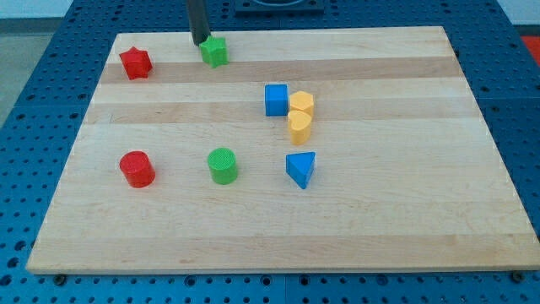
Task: Move the green star towards the top left of the blue cube
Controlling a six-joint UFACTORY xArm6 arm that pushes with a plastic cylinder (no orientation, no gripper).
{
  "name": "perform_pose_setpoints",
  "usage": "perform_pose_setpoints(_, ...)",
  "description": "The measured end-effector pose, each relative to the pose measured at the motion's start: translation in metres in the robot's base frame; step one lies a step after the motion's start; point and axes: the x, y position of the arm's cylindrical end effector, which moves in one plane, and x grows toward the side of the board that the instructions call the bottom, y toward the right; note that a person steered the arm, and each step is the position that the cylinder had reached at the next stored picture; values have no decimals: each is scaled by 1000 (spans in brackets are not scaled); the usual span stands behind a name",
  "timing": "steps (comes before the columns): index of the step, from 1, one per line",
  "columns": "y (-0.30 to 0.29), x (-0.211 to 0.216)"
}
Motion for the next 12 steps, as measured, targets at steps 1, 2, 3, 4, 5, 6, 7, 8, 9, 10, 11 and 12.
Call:
perform_pose_setpoints(1,0,46)
perform_pose_setpoints(2,0,90)
perform_pose_setpoints(3,-2,101)
perform_pose_setpoints(4,-23,69)
perform_pose_setpoints(5,-28,-2)
perform_pose_setpoints(6,-12,-41)
perform_pose_setpoints(7,15,-38)
perform_pose_setpoints(8,10,-22)
perform_pose_setpoints(9,20,27)
perform_pose_setpoints(10,35,75)
perform_pose_setpoints(11,60,113)
perform_pose_setpoints(12,69,123)
